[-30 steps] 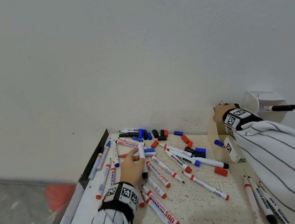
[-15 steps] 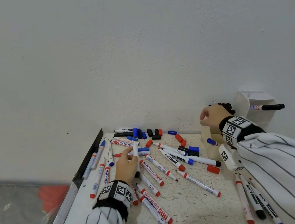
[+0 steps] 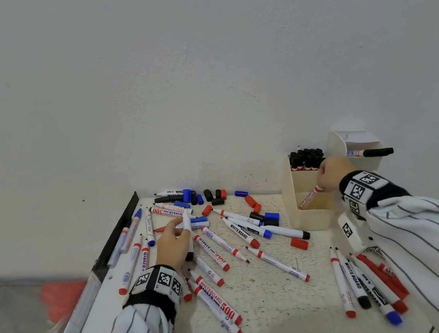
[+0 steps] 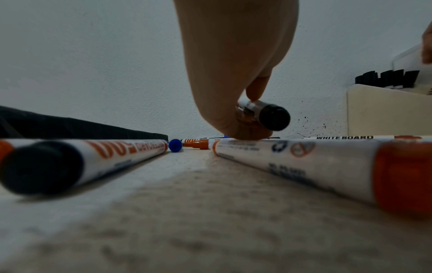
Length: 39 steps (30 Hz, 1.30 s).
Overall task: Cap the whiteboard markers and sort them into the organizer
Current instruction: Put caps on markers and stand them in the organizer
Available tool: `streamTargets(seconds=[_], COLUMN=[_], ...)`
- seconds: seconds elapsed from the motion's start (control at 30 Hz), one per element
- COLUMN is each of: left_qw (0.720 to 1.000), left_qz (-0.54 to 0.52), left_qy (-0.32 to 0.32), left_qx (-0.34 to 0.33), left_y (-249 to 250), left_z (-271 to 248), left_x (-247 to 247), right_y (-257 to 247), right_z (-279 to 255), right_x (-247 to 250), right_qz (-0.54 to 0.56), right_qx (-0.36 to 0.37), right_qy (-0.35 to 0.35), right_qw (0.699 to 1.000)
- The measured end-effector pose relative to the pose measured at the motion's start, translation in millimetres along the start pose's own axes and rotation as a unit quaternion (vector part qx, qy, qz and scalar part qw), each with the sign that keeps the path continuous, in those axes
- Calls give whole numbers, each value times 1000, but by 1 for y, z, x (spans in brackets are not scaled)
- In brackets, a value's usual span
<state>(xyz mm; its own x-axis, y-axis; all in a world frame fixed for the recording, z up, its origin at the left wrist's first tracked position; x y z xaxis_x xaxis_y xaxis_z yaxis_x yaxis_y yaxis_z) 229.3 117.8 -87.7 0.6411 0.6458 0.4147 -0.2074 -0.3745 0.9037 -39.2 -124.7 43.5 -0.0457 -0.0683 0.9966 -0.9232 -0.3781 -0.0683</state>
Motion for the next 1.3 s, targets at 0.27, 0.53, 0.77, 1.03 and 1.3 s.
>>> streamTargets(seconds=[0.27,0.53,0.77,1.03,1.3], left_qw=[1000,1000,1000,999,998], left_qz=[-13,-21,-22,-35,-56], left_qy=[-4,-7,-13,-10,-22], left_qx=[10,19,14,22,12], left_y=[1,1,2,0,4], left_z=[-4,-6,-5,-3,-6], left_x=[-1,0,-2,-4,-7], right_y=[35,42,-12,-91,-91], right_z=[-10,-20,-17,-29,-13], right_x=[-6,-14,-6,-100,-138], right_qz=[-71,-54,113,81,-3], right_qx=[-60,-131,12,121,92], right_qy=[-19,13,116,-177,-175], right_qw=[995,990,987,973,980])
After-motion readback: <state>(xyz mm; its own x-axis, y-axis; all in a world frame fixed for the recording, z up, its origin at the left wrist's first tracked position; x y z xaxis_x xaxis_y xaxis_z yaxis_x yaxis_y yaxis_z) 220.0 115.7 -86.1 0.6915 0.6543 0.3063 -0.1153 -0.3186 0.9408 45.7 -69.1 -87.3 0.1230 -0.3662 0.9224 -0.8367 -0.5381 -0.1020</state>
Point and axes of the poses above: each hand's wrist, its own z-axis towards the middle knuckle, its own x-axis out of the back of the hand, y = z × x, the point moved 10 cm from there along z, towards the middle knuckle, and after that the axes turned 1 degree about -x, right-handed, at the moved point
